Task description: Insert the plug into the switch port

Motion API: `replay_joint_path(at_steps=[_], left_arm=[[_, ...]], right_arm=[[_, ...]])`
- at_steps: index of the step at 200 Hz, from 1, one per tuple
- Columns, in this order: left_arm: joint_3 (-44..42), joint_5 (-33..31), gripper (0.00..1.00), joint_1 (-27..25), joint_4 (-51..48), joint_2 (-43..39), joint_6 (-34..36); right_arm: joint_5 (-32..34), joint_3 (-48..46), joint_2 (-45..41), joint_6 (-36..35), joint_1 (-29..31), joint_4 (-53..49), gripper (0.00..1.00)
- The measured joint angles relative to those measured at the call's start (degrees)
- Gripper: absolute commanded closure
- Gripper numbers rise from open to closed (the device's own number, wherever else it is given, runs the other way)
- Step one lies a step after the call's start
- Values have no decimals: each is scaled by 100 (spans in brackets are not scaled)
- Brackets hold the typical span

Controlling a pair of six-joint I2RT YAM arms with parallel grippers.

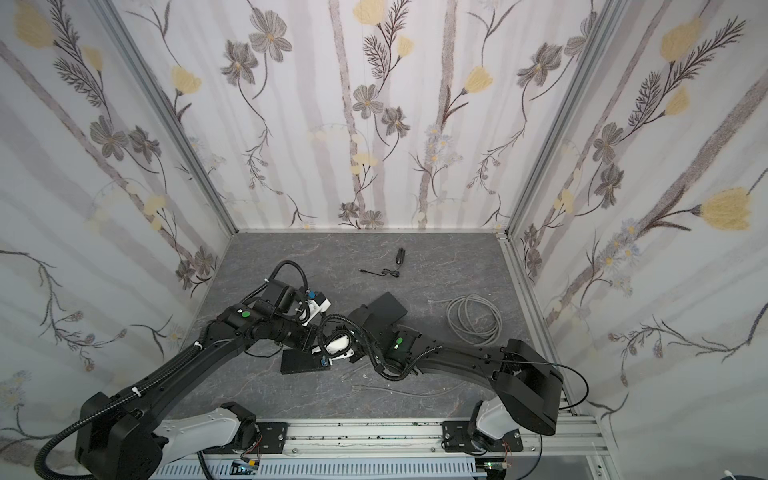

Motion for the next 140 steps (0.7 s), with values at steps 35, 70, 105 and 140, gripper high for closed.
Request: replay_joint_path(at_steps=[35, 70, 105, 140], left_arm=[[-2, -249, 77, 7, -2, 2, -50], [-2, -581, 76, 4, -31, 20, -160], [-2, -944, 76, 22, -63, 85, -254], [-2, -1023, 77, 22, -68, 87, -258]], right_arm=[[-17, -90, -116, 90, 0, 4, 95], [-17, -195, -177, 219, -7, 44, 95], [-90, -247, -420, 264, -4, 138, 95], [-120, -273, -466, 343, -4, 225, 95]])
